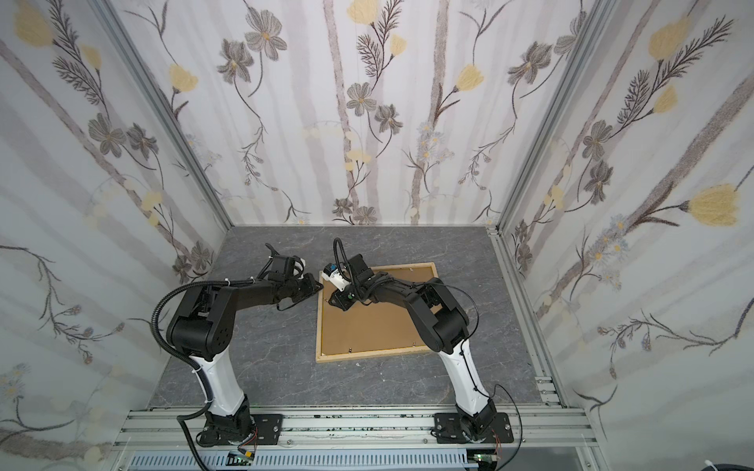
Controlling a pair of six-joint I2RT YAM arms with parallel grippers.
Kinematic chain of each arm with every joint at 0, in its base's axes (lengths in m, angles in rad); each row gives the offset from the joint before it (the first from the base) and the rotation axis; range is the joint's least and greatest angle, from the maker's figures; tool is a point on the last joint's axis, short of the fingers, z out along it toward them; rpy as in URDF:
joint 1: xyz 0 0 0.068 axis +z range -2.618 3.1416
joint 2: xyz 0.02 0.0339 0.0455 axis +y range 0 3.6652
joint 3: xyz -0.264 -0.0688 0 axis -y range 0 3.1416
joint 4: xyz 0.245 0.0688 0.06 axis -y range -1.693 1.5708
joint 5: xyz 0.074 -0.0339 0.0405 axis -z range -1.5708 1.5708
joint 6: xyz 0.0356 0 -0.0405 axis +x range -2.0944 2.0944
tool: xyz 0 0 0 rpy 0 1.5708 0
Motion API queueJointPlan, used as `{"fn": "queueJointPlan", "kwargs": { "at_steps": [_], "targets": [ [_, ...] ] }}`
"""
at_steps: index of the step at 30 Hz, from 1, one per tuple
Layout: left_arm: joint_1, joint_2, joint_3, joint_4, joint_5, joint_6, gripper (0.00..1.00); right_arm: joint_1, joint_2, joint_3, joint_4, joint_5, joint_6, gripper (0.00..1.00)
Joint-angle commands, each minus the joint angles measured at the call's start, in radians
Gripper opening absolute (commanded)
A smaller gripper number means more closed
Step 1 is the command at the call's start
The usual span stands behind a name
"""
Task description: Put the photo into the frame
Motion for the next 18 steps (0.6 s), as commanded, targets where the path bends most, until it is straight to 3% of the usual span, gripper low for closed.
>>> {"fn": "queueJointPlan", "kwargs": {
  "at_steps": [1,6,12,18],
  "targets": [
    [0.002,0.015,-0.002,-0.134,-0.031,-0.001,0.03,0.005,0.021,0.036,0.016,0.082,-0.013,0.3],
    [0.002,0.016,-0.001,-0.135,-0.03,0.001,0.03,0.02,0.051,0.08,-0.005,0.162,-0.048,0.3],
    [0.003,0.021,0.004,-0.138,-0.032,0.001,0.03,0.056,0.091,0.124,-0.061,0.206,-0.116,0.17],
    [0.002,0.028,0.009,-0.142,-0.032,0.002,0.03,0.083,0.087,0.084,-0.084,0.102,-0.23,0.08]
  ]
}}
